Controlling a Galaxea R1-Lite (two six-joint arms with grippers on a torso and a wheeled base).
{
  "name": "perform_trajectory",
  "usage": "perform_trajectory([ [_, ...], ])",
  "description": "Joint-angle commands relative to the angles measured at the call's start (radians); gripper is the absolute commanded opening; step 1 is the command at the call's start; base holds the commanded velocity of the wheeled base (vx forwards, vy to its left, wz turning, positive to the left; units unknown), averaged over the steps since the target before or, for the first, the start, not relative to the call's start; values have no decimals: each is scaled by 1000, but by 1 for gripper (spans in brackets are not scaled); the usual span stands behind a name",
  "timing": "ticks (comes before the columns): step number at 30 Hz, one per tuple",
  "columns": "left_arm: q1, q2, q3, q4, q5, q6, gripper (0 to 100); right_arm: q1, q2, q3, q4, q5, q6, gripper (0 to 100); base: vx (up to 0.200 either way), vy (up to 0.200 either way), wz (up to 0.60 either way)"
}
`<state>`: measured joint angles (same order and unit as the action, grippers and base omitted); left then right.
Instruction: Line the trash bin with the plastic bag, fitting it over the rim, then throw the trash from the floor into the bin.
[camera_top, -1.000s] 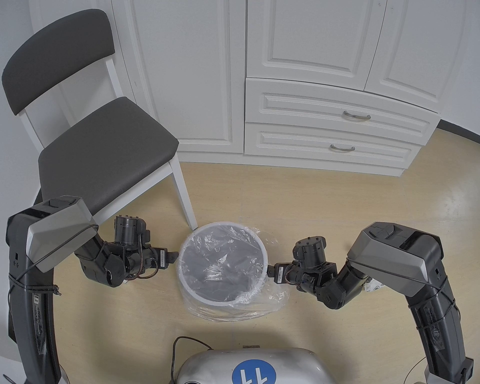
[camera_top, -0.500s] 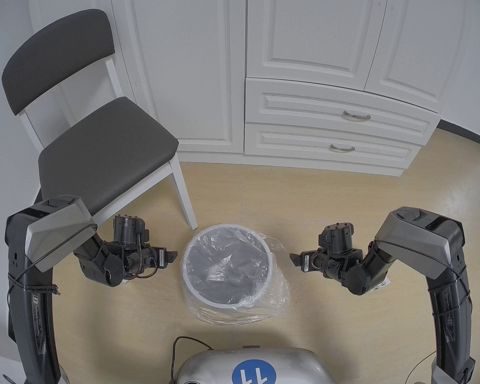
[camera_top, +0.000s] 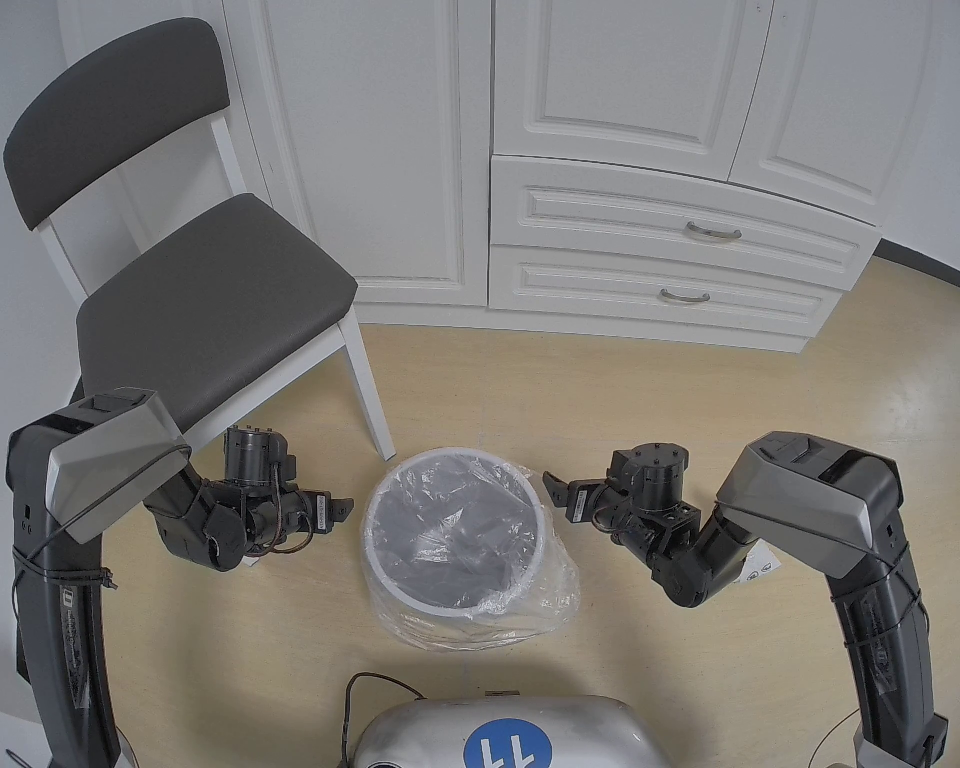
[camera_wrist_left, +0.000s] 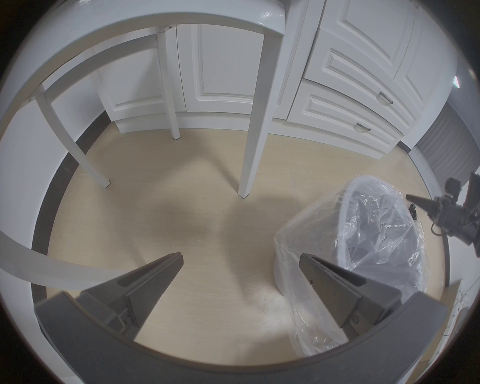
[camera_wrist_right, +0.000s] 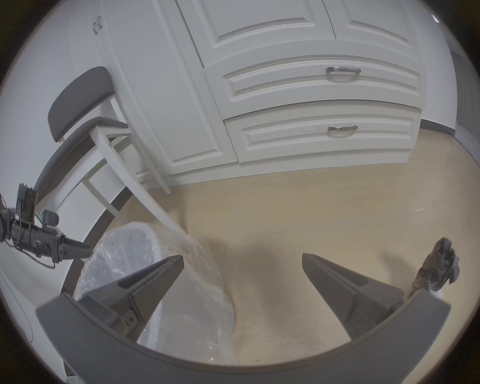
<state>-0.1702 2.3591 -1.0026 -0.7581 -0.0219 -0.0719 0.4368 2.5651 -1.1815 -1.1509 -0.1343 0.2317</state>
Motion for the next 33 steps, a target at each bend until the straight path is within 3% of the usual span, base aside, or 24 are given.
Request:
perform_trajectory([
  [1,0,-1,4,-1,0,0,100,8,86,-36,-9,-2,1,100,0,0,0],
  [14,-2,-1,7,-1,-1,0,100,-6,156,-116,33,-4,12,100,0,0,0],
  [22,-2,-1,7,-1,-1,0,100,-6,129,-193,273,-5,64,100,0,0,0],
  [30,-2,5,5,0,-1,0,100,-15,124,-352,594,-39,215,100,0,0,0],
  [33,0,5,4,0,-1,0,100,-15,130,-371,609,-45,244,100,0,0,0],
])
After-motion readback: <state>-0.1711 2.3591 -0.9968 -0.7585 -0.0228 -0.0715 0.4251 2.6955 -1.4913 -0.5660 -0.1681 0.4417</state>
